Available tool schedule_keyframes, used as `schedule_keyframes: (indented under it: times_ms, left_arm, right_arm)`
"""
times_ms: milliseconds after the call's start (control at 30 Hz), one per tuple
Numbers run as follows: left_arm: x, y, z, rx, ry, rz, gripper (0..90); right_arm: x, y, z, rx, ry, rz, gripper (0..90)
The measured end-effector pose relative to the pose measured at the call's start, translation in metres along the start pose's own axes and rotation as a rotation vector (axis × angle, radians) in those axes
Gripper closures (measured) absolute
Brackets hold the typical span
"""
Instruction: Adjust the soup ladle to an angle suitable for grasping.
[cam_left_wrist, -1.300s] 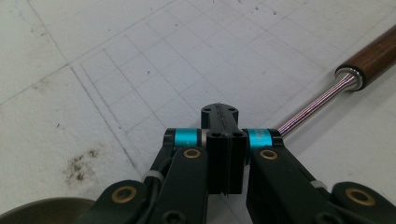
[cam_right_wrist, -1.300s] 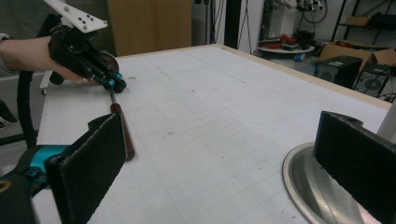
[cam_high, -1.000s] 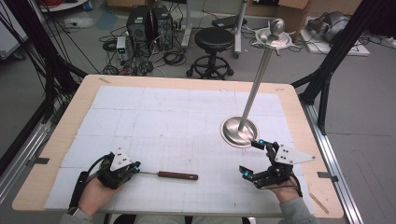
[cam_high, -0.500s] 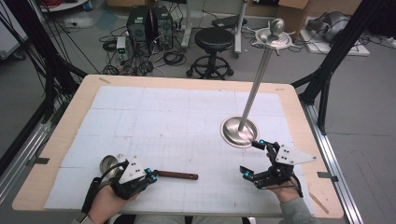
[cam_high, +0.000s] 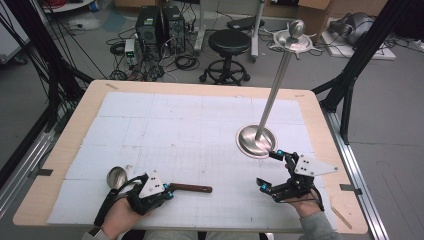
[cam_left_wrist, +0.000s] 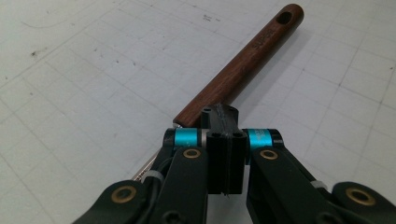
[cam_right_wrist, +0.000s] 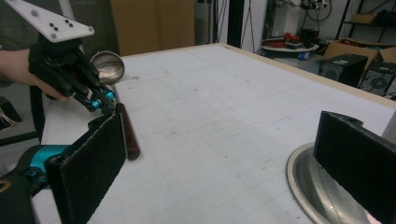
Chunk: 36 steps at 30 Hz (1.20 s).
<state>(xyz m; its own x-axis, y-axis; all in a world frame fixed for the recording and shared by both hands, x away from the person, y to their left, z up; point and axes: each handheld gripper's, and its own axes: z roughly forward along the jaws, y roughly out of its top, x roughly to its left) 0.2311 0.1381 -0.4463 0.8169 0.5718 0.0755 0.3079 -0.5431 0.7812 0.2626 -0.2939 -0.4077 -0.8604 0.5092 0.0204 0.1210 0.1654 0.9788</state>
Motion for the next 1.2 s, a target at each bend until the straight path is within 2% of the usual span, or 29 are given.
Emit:
schedule_keyframes:
  times_ms: [133,233,500,633,833,900,1033,1200]
  left_arm:
    - [0.002,0.000,0.003,0.000,-0.005,-0.002,89.7]
    - [0.004,0.002,0.004,0.003,0.001,0.002,89.7]
    - [0.009,0.005,0.009,0.008,0.020,-0.022,89.7]
    - [0.012,0.007,0.014,0.007,0.050,-0.036,89.6]
    - [0.016,0.010,0.018,0.008,0.062,-0.048,89.6]
    - [0.017,0.012,0.021,0.009,0.096,-0.047,89.6]
    - [0.016,0.016,0.026,0.019,0.130,-0.041,89.6]
    - [0.020,0.017,0.029,0.015,0.142,-0.055,89.6]
  right_arm:
    - [-0.001,0.001,-0.002,-0.024,0.003,0.017,1.5]
    - [-0.002,0.000,-0.002,-0.020,-0.001,0.011,1.5]
    - [-0.001,0.000,-0.001,-0.015,0.000,0.006,1.5]
    - [-0.001,0.000,0.000,-0.011,0.002,0.003,1.5]
    - [-0.001,0.000,-0.001,-0.010,-0.002,0.009,1.5]
    - [-0.001,0.000,0.000,-0.010,0.000,-0.001,1.5]
    - [-0.001,0.000,0.000,-0.005,0.001,0.007,1.5]
    - [-0.001,0.000,0.000,-0.004,0.001,0.007,1.5]
